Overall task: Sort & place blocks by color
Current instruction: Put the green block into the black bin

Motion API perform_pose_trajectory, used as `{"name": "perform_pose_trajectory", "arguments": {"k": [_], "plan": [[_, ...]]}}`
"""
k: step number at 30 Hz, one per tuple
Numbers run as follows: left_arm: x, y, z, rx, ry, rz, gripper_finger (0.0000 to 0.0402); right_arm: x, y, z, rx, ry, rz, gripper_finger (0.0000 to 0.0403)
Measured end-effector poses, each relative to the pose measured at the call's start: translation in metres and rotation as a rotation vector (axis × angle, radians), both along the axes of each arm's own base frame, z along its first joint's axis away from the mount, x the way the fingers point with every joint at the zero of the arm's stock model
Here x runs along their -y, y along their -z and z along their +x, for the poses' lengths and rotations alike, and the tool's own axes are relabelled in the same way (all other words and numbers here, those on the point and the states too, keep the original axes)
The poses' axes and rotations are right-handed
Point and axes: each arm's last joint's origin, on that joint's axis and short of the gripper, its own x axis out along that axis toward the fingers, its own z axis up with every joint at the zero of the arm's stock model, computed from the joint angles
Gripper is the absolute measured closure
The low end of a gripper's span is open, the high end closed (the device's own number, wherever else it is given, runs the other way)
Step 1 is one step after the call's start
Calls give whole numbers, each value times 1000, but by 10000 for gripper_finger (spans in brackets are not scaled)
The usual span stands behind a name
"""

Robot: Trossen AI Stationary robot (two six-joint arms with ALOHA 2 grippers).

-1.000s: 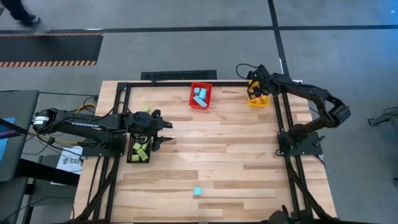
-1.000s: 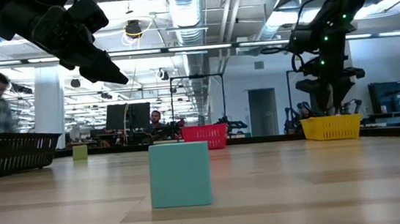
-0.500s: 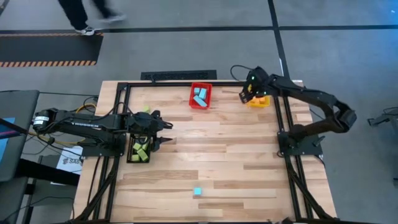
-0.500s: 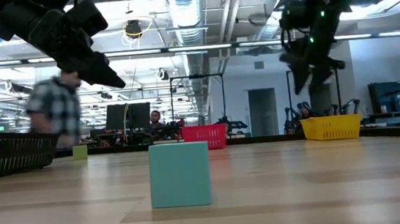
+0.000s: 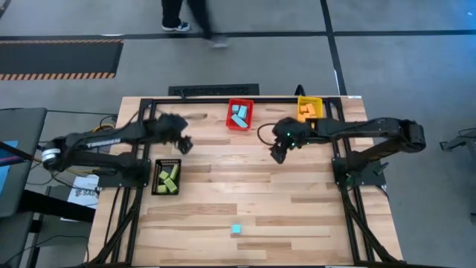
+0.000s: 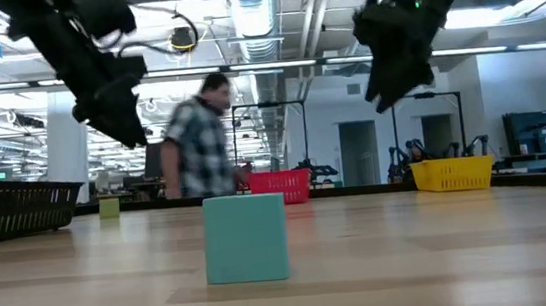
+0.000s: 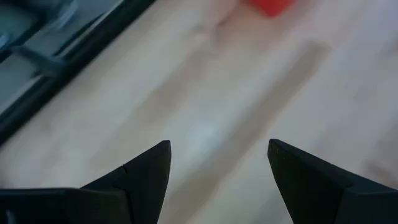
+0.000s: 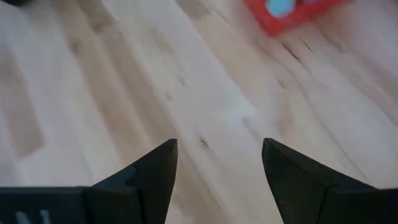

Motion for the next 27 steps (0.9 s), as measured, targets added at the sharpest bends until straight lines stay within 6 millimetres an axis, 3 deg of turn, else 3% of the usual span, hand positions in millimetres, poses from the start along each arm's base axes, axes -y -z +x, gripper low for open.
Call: {"name": "perform_pose_trajectory", "arguments": {"k": [8, 12, 19, 27], "plan": [[-75, 18, -19, -255, -64, -202, 144, -30, -2, 7, 39, -92, 12, 148], [-98, 35, -17, -320, -39, -319, 144, -35, -2, 7, 34, -116, 10, 148], [-117, 60, -11, -466, -29, -408, 144, -35, 1, 3, -13, -130, -3, 148], [-119, 76, -10, -509, 7, -478, 158, -34, 1, 3, -28, -165, -38, 148]]}}
